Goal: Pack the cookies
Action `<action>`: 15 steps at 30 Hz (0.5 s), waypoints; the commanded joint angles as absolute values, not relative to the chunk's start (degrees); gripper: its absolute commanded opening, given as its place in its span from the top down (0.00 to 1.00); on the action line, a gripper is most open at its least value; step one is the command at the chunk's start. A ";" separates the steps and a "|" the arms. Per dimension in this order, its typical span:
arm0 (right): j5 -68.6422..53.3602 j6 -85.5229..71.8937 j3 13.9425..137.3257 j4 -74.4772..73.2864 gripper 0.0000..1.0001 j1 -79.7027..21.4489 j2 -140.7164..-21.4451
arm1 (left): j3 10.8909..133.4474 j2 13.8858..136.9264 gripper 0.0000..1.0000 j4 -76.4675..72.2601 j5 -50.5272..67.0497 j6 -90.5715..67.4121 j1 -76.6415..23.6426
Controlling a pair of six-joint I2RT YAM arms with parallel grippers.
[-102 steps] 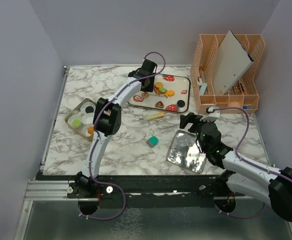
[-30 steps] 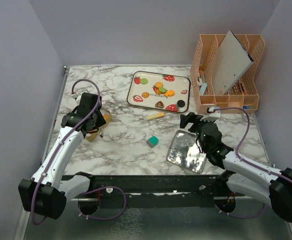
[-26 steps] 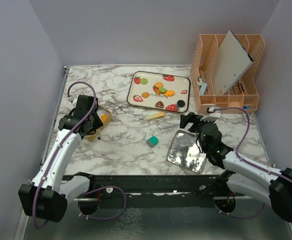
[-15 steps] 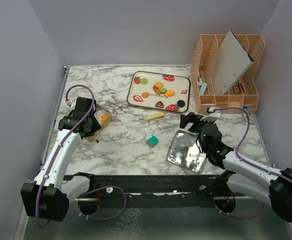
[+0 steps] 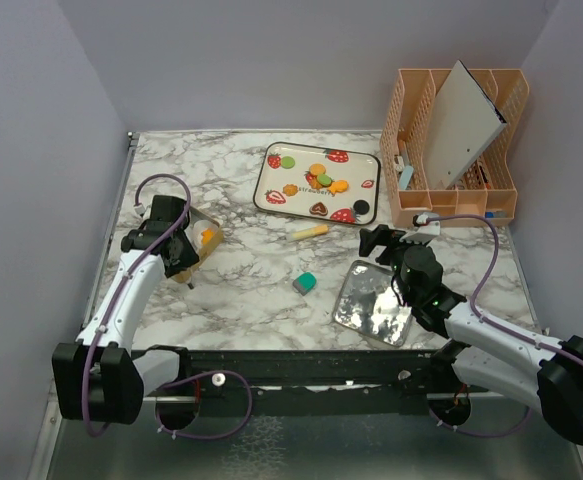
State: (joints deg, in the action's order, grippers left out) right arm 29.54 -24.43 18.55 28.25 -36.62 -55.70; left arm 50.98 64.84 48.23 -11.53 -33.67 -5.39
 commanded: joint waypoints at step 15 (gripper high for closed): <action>29.56 -24.43 17.93 29.62 0.00 -36.39 -56.34 | 48.72 68.23 0.69 41.77 -7.58 -30.06 -2.89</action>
State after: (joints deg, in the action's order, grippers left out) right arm 29.54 -24.43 18.55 28.25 -36.62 -55.92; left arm 49.91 67.75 43.70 -8.84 -30.74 -3.44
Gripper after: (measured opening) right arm 0.997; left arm 0.383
